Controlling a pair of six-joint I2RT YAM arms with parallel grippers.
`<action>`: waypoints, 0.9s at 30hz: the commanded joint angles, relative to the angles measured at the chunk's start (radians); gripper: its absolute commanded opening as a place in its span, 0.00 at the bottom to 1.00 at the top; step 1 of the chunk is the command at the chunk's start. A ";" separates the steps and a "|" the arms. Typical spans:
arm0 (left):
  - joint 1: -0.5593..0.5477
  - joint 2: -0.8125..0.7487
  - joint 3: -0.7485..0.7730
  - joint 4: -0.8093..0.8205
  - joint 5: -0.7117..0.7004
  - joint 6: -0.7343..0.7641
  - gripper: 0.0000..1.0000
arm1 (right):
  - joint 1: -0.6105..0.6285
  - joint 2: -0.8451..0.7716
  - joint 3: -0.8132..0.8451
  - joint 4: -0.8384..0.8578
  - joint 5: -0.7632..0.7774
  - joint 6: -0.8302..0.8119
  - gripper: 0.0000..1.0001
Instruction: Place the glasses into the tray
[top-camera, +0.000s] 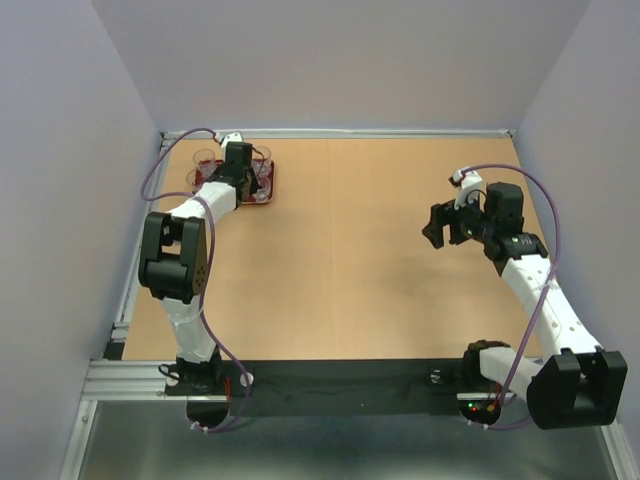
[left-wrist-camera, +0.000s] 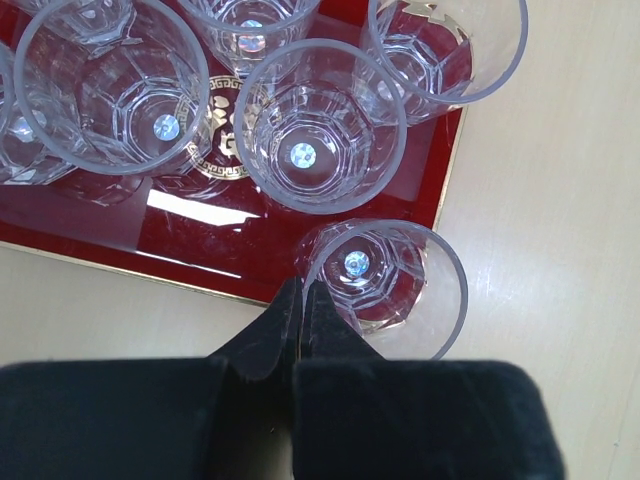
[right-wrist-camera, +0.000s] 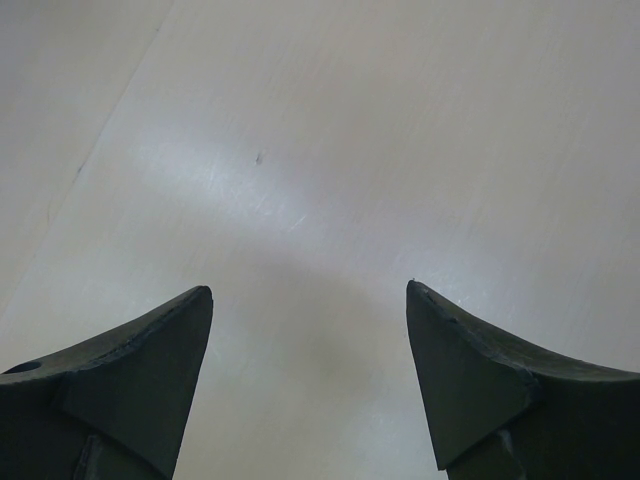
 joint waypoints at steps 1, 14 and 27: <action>0.005 -0.029 0.060 0.009 0.004 0.014 0.16 | -0.012 -0.019 -0.013 0.051 -0.015 0.011 0.83; 0.005 -0.228 0.015 -0.021 0.087 0.041 0.67 | -0.026 -0.033 -0.014 0.051 -0.006 0.008 0.83; 0.016 -0.817 -0.292 0.003 -0.004 0.123 0.99 | -0.098 -0.090 -0.026 0.191 0.407 0.158 1.00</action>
